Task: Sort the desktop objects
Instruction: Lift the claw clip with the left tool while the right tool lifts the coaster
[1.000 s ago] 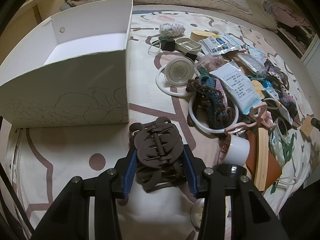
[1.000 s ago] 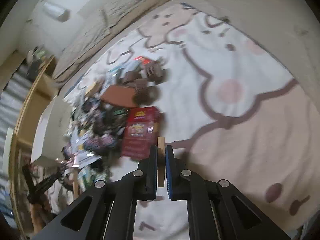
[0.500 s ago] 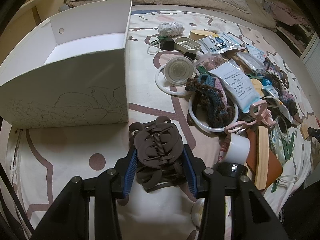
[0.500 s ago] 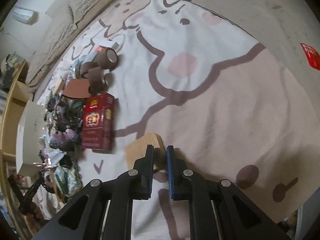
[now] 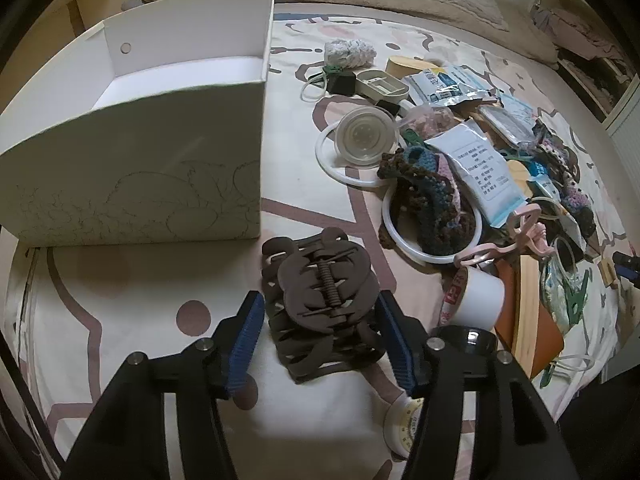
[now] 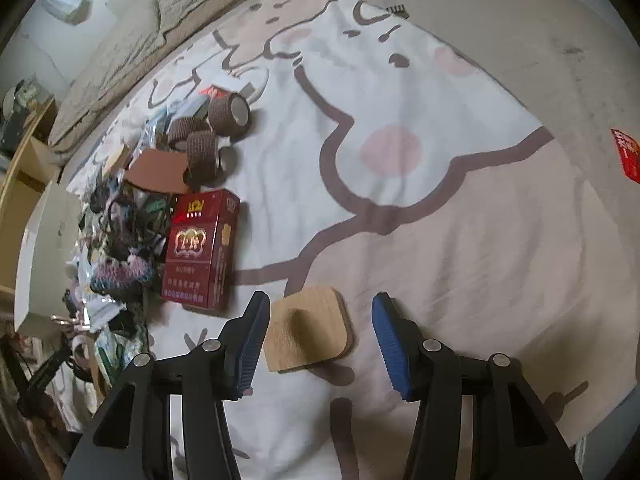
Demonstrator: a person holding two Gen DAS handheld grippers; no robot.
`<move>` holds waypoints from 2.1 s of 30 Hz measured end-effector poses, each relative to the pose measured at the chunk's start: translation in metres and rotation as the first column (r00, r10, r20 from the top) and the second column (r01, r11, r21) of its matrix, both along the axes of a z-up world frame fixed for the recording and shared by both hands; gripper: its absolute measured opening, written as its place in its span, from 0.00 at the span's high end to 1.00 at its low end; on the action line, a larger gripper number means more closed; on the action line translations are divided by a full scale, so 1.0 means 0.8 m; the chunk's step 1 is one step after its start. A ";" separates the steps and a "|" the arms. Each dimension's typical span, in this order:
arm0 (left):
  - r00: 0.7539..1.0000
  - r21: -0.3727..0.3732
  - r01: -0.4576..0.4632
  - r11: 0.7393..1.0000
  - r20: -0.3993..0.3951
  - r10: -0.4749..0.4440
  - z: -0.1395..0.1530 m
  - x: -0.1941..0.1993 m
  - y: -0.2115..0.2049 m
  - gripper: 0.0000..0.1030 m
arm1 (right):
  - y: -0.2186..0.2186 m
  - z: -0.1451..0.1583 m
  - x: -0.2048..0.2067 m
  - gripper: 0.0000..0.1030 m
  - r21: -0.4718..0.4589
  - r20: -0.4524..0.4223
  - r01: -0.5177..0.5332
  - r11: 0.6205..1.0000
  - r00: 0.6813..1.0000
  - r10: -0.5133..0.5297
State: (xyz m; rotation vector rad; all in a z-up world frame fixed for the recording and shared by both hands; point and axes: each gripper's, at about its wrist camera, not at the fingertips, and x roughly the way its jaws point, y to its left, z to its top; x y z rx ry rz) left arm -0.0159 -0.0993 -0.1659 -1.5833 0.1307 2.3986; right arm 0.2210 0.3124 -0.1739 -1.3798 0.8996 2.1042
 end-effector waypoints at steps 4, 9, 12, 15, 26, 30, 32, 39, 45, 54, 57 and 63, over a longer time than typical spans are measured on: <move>1.000 0.027 0.006 1.000 0.002 -0.006 0.000 -0.001 0.001 0.38 | -0.003 -0.004 -0.005 0.48 -0.019 -0.014 -0.011 1.000 1.000 0.011; 1.000 0.024 -0.001 1.000 -0.005 0.001 -0.002 -0.005 0.004 0.37 | -0.017 -0.004 -0.007 0.48 -0.038 -0.006 -0.060 0.997 0.998 0.060; 1.000 0.010 -0.008 1.000 -0.002 0.008 -0.006 -0.008 0.004 0.37 | -0.028 -0.003 -0.010 0.48 -0.038 0.003 -0.098 0.994 0.995 0.098; 1.000 0.008 -0.026 1.000 0.003 0.026 -0.009 -0.012 0.002 0.37 | -0.035 -0.002 -0.015 0.48 -0.005 0.022 -0.120 0.993 0.993 0.120; 0.999 0.013 -0.042 0.999 0.003 0.042 -0.009 -0.015 -0.002 0.42 | -0.060 -0.007 -0.036 0.47 0.134 0.125 -0.214 0.968 0.972 0.198; 0.999 -0.005 -0.028 1.000 -0.015 0.028 -0.007 -0.012 0.003 0.43 | -0.067 -0.011 -0.041 0.42 0.166 0.155 -0.243 0.956 0.964 0.218; 0.999 -0.009 -0.024 1.000 -0.022 0.023 -0.006 -0.012 0.004 0.44 | -0.070 -0.014 -0.045 0.42 0.181 0.170 -0.250 0.951 0.960 0.220; 0.999 -0.011 -0.010 1.000 -0.041 0.010 -0.002 -0.010 0.004 0.49 | -0.077 -0.022 -0.055 0.42 0.244 0.217 -0.278 0.929 0.949 0.227; 0.998 -0.015 -0.001 1.000 -0.062 0.000 0.001 -0.007 0.004 0.55 | -0.084 -0.022 -0.057 0.45 0.283 0.227 -0.299 0.911 0.944 0.240; 0.995 -0.041 -0.002 0.999 -0.102 -0.002 0.008 -0.003 0.005 0.55 | -0.080 -0.016 -0.057 0.45 0.290 0.207 -0.294 0.911 0.948 0.240; 0.993 -0.033 -0.003 0.999 -0.116 -0.001 0.013 -0.001 0.004 0.55 | -0.079 -0.009 -0.056 0.45 0.296 0.187 -0.288 0.911 0.953 0.241; 0.991 -0.006 0.018 1.000 -0.130 -0.019 0.024 0.003 0.010 0.55 | -0.085 0.013 -0.057 0.45 0.324 0.125 -0.261 0.909 0.964 0.232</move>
